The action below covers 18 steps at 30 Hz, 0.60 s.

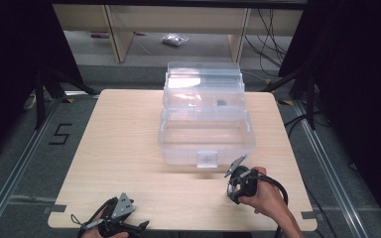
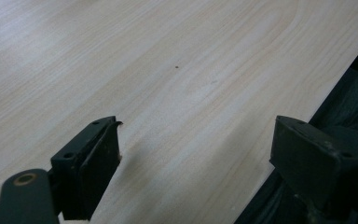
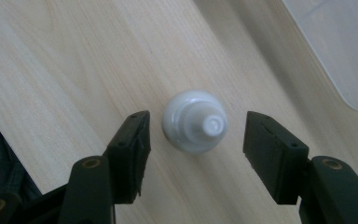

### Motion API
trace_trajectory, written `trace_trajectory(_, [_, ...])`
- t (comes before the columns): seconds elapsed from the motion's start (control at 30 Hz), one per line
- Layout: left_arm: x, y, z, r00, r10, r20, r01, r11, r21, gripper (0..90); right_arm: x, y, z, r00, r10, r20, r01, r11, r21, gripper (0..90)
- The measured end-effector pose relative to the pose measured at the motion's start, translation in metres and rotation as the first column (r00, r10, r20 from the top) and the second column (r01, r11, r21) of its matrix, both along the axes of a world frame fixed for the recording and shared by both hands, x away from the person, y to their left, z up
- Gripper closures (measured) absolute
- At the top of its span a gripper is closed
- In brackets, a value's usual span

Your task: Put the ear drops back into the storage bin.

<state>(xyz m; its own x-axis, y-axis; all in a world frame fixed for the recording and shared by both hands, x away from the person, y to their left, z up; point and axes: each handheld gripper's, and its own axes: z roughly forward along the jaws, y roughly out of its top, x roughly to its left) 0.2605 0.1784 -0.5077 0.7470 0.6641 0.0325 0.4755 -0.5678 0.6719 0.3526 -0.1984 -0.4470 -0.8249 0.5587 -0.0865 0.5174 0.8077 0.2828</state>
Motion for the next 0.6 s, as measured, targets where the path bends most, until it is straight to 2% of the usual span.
trace_trajectory(0.27, [0.000, 0.000, 0.000, 1.0000, 0.004, 0.002, -0.004, 1.0000, -0.007, 15.1, 0.005, 0.007, 0.000, 0.9995, 0.024, -0.019, -0.024, 0.9993, -0.030, 46.9])
trace_trajectory(0.3, [0.000, 0.000, 0.000, 1.0000, 0.001, 0.002, -0.001, 1.0000, -0.001, 15.1, 0.006, 0.008, -0.001, 0.9989, 0.041, -0.022, -0.042, 0.9987, -0.030, 47.1])
trace_trajectory(0.33, [0.000, 0.000, 0.000, 1.0000, 0.003, 0.004, -0.003, 1.0000, -0.005, 15.1, 0.006, 0.009, -0.001, 0.9992, 0.029, -0.026, -0.030, 0.9989, -0.036, 47.9])
trace_trajectory(0.6, [0.000, 0.000, 0.000, 0.9999, 0.010, 0.008, -0.010, 0.9999, 0.003, 15.2, 0.011, 0.012, -0.003, 0.9970, 0.060, -0.049, -0.063, 0.9962, -0.060, 51.5])
